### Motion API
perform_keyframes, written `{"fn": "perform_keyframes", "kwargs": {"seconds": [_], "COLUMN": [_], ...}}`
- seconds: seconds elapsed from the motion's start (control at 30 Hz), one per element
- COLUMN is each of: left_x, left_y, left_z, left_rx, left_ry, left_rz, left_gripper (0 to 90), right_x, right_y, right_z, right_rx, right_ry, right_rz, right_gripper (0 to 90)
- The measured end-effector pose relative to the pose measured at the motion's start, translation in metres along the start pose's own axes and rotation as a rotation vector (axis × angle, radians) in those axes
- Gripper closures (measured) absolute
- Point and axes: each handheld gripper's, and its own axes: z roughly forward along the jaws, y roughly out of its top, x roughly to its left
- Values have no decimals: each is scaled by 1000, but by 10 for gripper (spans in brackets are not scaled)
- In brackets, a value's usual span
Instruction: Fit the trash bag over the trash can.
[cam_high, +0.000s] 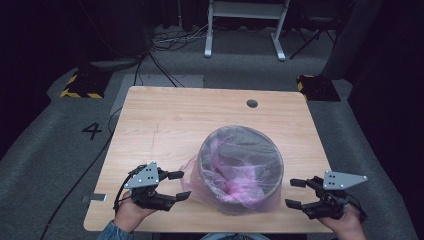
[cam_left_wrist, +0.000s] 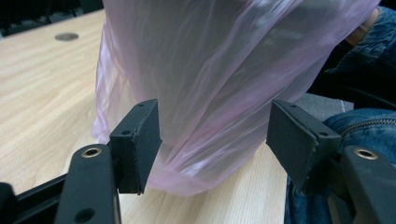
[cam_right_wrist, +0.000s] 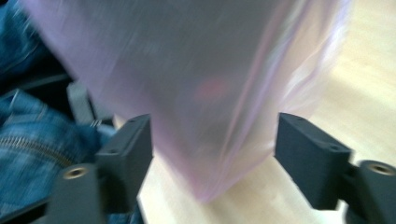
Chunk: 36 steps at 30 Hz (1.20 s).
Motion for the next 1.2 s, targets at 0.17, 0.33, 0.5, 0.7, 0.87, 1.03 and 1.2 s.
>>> {"fn": "perform_keyframes", "kwargs": {"seconds": [0.17,0.33,0.5,0.7,0.87,1.03,1.2], "left_x": [-10,-9,-9,-7,-5,-7,6], "left_y": [6,10,15,16,16,17,16], "left_z": [18,35,36,28,27,29,29], "left_rx": [60,91,73,38,34,55,71], "left_ry": [29,32,27,39,57,99,152], "left_rz": [62,87,90,74,76,87,57], "left_gripper": [321,414,664,835,895,900,900], "right_x": [-7,-12,-21,-25,-37,-44,-54], "right_y": [15,27,35,37,31,24,15], "right_z": [11,28,32,22,23,27,25], "right_rx": [-11,5,41,25,38,66,79], "right_ry": [8,59,175,100,63,36,8], "right_rz": [-21,-52,-66,-55,12,55,108], "right_gripper": [221,259,788,900,900,900,900]}}
